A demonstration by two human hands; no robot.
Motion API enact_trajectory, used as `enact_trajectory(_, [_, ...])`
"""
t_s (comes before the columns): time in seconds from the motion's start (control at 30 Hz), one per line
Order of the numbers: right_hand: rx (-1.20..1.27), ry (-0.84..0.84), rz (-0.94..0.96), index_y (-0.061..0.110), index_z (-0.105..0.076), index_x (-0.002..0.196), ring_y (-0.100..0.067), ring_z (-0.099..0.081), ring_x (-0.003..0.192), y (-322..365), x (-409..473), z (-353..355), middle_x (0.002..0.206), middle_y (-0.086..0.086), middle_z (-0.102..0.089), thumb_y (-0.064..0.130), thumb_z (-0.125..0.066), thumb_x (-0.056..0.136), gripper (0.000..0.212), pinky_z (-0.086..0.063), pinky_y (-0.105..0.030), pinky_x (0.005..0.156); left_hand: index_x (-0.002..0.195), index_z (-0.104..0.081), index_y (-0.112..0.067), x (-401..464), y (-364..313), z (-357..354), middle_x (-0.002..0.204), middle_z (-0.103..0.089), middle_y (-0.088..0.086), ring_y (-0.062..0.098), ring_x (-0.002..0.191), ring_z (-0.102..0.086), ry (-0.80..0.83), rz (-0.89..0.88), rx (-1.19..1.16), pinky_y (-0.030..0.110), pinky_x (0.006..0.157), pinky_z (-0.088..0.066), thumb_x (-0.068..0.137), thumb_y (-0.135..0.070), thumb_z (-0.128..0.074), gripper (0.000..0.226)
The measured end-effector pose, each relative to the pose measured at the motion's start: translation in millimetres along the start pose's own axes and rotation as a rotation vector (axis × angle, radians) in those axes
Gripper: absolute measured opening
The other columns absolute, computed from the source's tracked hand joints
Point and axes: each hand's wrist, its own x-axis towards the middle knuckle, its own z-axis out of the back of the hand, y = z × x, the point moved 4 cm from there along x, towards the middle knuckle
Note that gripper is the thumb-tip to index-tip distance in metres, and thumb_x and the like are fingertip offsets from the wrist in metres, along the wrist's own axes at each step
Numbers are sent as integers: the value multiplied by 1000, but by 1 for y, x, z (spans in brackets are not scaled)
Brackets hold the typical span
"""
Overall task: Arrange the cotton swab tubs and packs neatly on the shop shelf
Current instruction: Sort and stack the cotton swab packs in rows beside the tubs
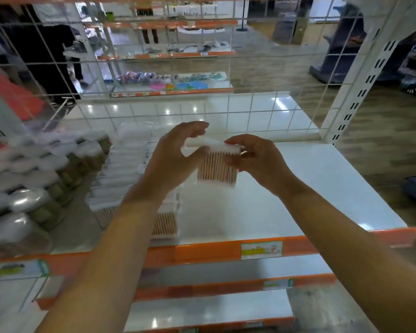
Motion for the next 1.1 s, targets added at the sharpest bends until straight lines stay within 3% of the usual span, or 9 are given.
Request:
enact_trajectory(0.13, [-100, 60, 95, 19, -60, 103, -4, -61, 75, 29, -10, -34, 91, 11, -60, 5, -70, 78, 30, -54, -15, 69, 127, -54, -24, -16, -13, 31, 122, -56, -8, 3, 108, -45, 200, -40, 367, 22, 92, -35, 85, -28, -63, 43])
enact_trajectory(0.23, [-125, 88, 105, 24, -60, 102, -10, -63, 79, 45, -16, -57, 95, 6, -61, 7, -72, 76, 33, -52, -16, 72, 115, -62, -15, -27, -19, 51, 111, -60, 1, 15, 103, -51, 309, 17, 540, 32, 90, -40, 88, -29, -59, 31])
enact_trajectory(0.3, [-131, 109, 120, 29, -58, 97, -5, -61, 75, 52, -19, -70, 94, 8, -61, 9, -73, 76, 33, -49, -11, 68, 115, -62, -15, -33, -19, 62, 110, -61, 4, 20, 102, -52, 368, 57, 601, 35, 90, -41, 89, -28, -57, 30])
enact_trajectory(0.5, [-150, 178, 164, 36, -54, 100, -2, -61, 78, 68, -25, -101, 89, 14, -59, 17, -74, 76, 37, -49, -11, 71, 126, -57, -19, -48, -6, 105, 123, -59, -1, 17, 115, -49, 393, 204, 607, 28, 97, -36, 86, -21, -63, 40])
enact_trajectory(0.7, [-264, 105, 184, 32, -57, 105, 3, -59, 80, 63, -19, -114, 85, 15, -60, 24, -68, 82, 28, -45, -6, 72, 130, -52, -22, -67, 25, 145, 134, -53, -2, 17, 121, -46, 313, 309, 652, 18, 87, -30, 87, -23, -63, 45])
enact_trajectory(0.87, [-384, 9, 175, 22, -61, 110, 5, -55, 74, 52, -14, -120, 82, 15, -58, 18, -62, 86, 24, -39, 3, 66, 128, -54, -23, -83, 54, 146, 133, -52, -1, 18, 121, -44, 320, 323, 623, 21, 91, -30, 87, -23, -63, 42])
enact_trajectory(1.0, [-457, -68, 158, 16, -63, 110, -7, -55, 79, 46, -14, -119, 86, 6, -61, 7, -56, 88, 25, -36, -1, 69, 127, -55, -23, -89, 77, 134, 135, -50, -3, 16, 125, -42, 320, 318, 588, 25, 100, -31, 88, -24, -61, 39])
enact_trajectory(1.1, [-471, -77, 131, 15, -63, 112, -9, -56, 81, 43, -16, -120, 86, 6, -59, 6, -53, 88, 27, -40, -10, 73, 130, -53, -21, -93, 87, 121, 135, -49, -2, 16, 126, -40, 320, 298, 581, 21, 97, -28, 92, -24, -56, 39])
